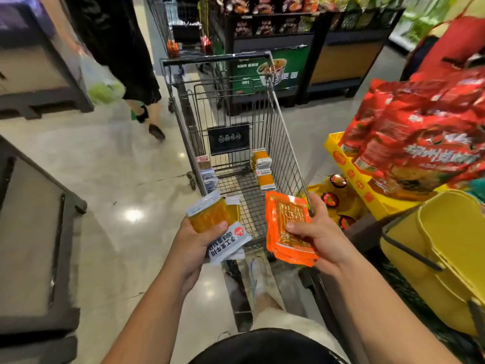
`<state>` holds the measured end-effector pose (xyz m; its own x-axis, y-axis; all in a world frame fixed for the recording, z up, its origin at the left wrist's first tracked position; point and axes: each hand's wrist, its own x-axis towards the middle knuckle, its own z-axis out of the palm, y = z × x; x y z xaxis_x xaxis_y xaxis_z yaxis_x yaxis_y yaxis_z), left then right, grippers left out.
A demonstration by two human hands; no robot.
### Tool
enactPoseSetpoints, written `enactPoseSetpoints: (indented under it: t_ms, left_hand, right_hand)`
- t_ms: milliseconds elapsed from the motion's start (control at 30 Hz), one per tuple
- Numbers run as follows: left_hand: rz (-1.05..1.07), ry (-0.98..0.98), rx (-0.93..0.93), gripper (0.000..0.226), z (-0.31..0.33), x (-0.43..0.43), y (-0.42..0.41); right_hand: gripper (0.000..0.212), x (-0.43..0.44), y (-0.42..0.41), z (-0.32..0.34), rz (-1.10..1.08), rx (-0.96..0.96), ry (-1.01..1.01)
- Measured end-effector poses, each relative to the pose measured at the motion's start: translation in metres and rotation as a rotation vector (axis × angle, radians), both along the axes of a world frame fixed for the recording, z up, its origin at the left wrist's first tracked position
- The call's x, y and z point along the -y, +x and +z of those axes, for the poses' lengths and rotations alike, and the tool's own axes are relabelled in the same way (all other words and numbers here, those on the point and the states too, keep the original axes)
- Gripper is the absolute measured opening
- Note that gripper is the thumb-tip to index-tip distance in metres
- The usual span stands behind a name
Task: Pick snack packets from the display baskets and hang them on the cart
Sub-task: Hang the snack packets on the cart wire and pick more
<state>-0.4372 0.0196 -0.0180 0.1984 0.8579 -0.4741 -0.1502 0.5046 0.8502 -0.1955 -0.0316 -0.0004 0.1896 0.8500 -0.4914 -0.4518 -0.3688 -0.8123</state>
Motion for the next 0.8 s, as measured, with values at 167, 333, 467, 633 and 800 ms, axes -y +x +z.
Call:
enactPoseSetpoints:
  t_ms: [167,333,467,633,800]
  left_hand:
    - [0.061,0.016,-0.007,0.044,0.0,-0.052,0.002]
    - [0.12,-0.044,-0.05,0.051,-0.009,-0.125,0.019]
    - [0.196,-0.084,-0.172,0.055,-0.036,-0.183,0.032]
    - [0.231,-0.135,-0.34,0.052,-0.078,-0.224,0.041]
    - [0.224,-0.187,-0.515,0.051,-0.114,-0.252,0.039]
  right_hand:
    - [0.1,-0.07,0.013,-0.019,0.125,-0.019,-0.003]
    - [0.073,-0.165,0.036,-0.034,0.265,0.0,-0.074]
    - [0.058,-0.231,0.051,-0.066,0.341,0.018,-0.123]
    - [0.064,-0.274,0.06,-0.128,0.406,0.131,-0.212]
    - [0.059,-0.279,0.058,-0.187,0.464,0.215,-0.424]
